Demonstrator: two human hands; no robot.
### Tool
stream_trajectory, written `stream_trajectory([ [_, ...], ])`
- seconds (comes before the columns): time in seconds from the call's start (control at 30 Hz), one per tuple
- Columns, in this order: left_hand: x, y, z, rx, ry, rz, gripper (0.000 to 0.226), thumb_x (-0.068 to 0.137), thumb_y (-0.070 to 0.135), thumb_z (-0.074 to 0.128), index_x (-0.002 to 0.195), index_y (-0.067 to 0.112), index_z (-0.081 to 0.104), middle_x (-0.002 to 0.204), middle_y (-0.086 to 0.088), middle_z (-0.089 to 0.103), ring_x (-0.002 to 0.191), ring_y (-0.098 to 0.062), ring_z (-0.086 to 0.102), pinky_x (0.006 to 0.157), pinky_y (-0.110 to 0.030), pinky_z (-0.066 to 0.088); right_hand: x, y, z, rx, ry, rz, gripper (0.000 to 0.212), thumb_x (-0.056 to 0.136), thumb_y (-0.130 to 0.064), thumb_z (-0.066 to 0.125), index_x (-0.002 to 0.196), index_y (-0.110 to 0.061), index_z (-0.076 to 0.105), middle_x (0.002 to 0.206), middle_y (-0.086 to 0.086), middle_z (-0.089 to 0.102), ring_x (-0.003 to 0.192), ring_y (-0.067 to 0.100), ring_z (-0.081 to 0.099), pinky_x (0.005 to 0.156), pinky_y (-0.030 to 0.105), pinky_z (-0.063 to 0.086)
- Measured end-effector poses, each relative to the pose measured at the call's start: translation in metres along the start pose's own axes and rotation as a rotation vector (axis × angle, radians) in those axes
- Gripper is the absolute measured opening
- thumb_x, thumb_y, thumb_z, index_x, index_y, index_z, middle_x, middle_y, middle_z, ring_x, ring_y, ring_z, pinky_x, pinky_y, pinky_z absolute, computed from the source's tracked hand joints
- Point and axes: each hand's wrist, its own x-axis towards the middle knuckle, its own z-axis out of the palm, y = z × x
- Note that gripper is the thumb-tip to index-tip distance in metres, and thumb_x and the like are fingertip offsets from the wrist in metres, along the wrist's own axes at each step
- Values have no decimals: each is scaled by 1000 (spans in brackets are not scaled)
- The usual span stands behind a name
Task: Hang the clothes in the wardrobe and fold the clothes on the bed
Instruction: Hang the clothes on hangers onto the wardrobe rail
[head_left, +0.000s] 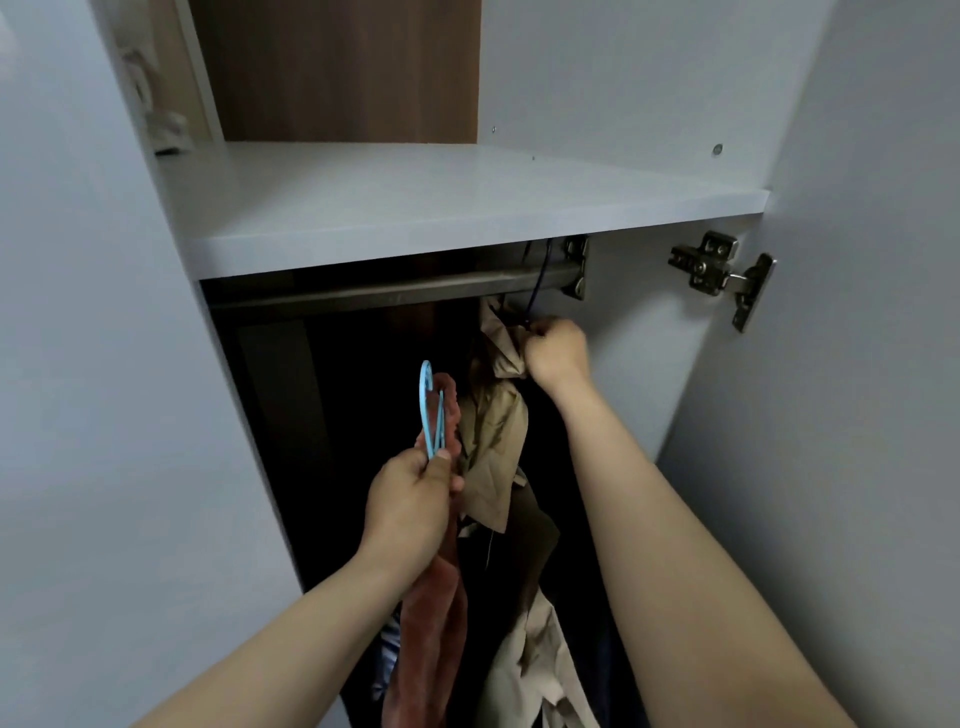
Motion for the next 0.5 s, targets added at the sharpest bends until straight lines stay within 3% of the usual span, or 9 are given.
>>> stream_trajectory([
  [0.3,0,3,-1,11,21,-19,41,99,27,47,66,11,64,46,8,54,46,-11,46,53,-26,36,13,19,25,-91,-133,133,28,95,-18,54,113,0,66,119,21,64,111,34,60,74,24,40],
  [0.4,1,5,1,14,31,-20,41,99,27,48,67,9,64,48,5,54,44,-11,46,52,-26,36,4,33,29,-4,-96,177,29,96,-13,49,116,3,65,119,23,64,110,37,59,77,27,41],
  [0.5,4,8,2,0,30,-26,41,99,27,47,68,8,64,54,-3,55,48,-17,47,57,-29,39,-12,36,23,-16,-9,164,36,98,-21,47,125,0,59,124,23,59,114,37,55,89,34,44],
])
